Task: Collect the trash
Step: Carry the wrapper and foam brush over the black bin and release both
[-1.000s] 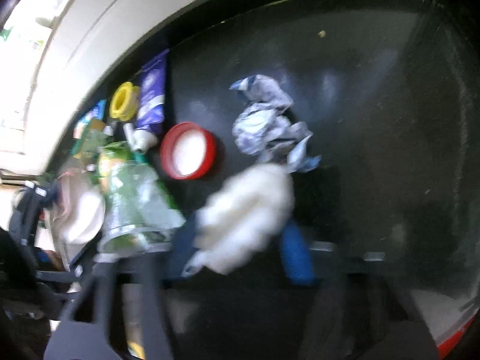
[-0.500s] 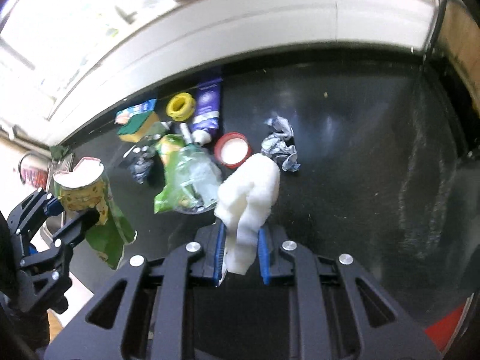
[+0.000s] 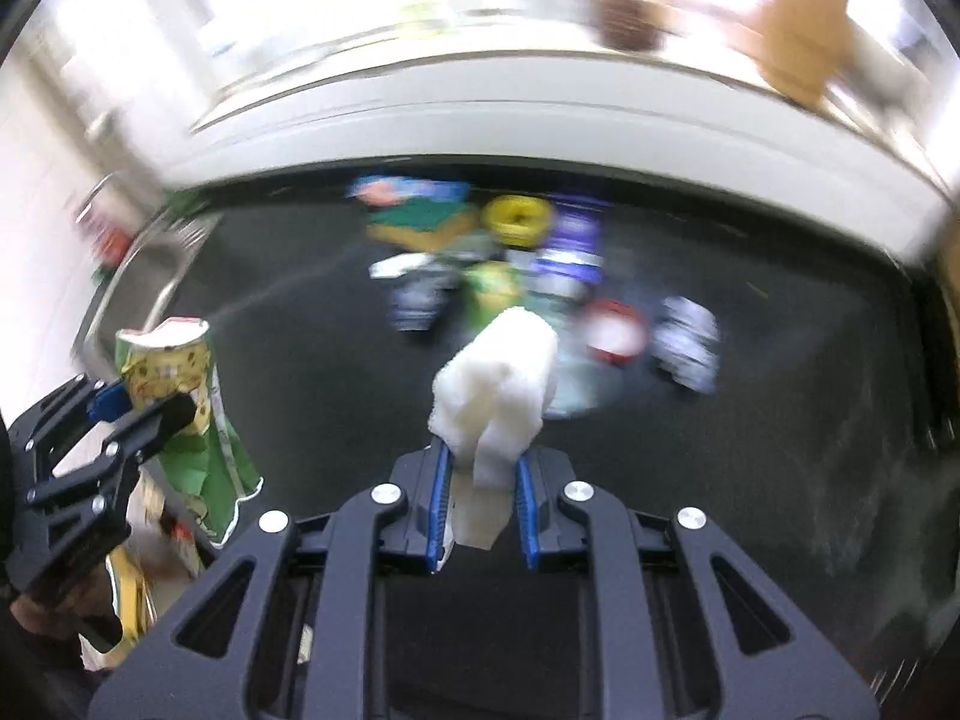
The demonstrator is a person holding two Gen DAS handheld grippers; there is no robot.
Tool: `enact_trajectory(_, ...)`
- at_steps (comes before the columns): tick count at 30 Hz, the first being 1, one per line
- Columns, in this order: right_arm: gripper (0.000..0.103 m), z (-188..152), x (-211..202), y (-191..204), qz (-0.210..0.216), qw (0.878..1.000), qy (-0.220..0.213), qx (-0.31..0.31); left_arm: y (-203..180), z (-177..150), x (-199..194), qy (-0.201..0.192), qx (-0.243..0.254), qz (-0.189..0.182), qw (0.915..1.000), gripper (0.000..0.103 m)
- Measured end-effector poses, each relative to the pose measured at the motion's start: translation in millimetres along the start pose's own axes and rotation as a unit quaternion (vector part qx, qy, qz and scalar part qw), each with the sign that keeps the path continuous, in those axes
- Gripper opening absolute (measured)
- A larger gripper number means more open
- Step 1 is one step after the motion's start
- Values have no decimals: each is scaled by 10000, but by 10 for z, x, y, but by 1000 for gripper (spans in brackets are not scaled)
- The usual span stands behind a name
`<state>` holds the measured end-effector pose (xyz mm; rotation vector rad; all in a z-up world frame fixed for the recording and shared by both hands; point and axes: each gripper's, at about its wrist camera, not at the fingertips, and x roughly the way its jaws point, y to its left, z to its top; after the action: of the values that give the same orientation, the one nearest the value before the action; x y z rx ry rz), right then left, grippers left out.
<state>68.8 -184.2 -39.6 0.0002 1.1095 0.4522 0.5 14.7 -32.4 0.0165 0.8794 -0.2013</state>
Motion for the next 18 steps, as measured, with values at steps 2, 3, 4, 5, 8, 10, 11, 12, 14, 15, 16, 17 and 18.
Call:
enact_trajectory(2,20,74,99,410,334,9983,65,-478,349,-240,-217,33,-537,417,9977,35)
enact_trajectory(3,20,83,167,678,549,9956,117,-753,482,-360,-305,52,-740,603,9954,35)
enact_trajectory(4,20,81,228,943,773,9916,180,-1022,619,-498,-409,80,-945,785,9924,35)
enact_trajectory(5,20,59,295,1235,1026,9857,264,-1310,754,-649,-502,122,-1158,958,9886,35)
enact_trajectory(8,20,-80,469,2073,1708,9621,530,-2056,1203,-1221,-820,276,-1976,1497,9684,35)
enact_trajectory(10,20,-243,569,2658,2064,9425,720,-2529,1486,-1685,-1037,385,-2507,1831,9498,35)
enact_trajectory(11,20,-334,628,2916,2222,9320,824,-2743,1597,-1874,-1115,425,-2714,1977,9410,35)
enact_trajectory(12,20,-436,694,3185,2368,9205,936,-2965,1736,-2121,-1209,477,-2979,2128,9293,35)
enact_trajectory(14,20,-623,801,3584,2477,9028,1058,-3353,1926,-2476,-1307,537,-3357,2236,9135,35)
enact_trajectory(15,20,-743,877,3813,2518,8922,1135,-3574,2045,-2705,-1358,528,-3587,2297,9032,35)
enact_trajectory(16,20,-857,941,4011,2533,8839,1186,-3747,2139,-2850,-1370,522,-3738,2310,8968,35)
enact_trajectory(17,20,-938,1027,4178,2526,8783,1252,-3861,2230,-3008,-1367,569,-3879,2328,8900,35)
enact_trajectory(18,20,-1052,1177,4377,2460,8729,1366,-3987,2347,-3208,-1347,638,-4036,2357,8817,35)
